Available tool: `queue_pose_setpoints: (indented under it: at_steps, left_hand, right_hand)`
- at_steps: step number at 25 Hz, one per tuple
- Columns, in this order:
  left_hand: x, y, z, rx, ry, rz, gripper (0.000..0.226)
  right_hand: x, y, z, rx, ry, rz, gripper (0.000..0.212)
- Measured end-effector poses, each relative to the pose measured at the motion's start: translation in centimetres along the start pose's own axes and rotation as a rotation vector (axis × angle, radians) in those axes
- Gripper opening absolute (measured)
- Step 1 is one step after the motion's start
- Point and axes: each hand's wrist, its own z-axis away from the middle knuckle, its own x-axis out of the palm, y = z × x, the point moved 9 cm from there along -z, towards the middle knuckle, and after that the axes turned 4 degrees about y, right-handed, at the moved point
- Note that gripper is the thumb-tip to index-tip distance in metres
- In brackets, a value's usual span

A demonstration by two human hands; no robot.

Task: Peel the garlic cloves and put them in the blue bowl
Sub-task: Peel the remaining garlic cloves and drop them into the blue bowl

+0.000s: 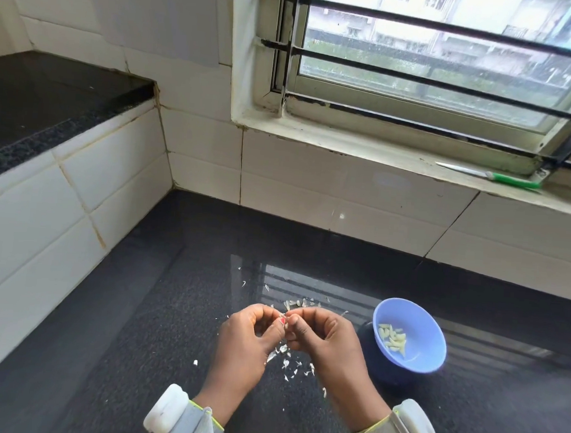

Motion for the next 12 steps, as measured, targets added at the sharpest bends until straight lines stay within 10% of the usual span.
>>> queue_pose_setpoints:
  at_steps: [12]
  left_hand:
    - [-0.7,1.9,0.6,0.144,0.078,-0.01,0.003]
  right_hand:
    - [-1.0,0.6,0.1,0.126,0.042,-0.272,0.017]
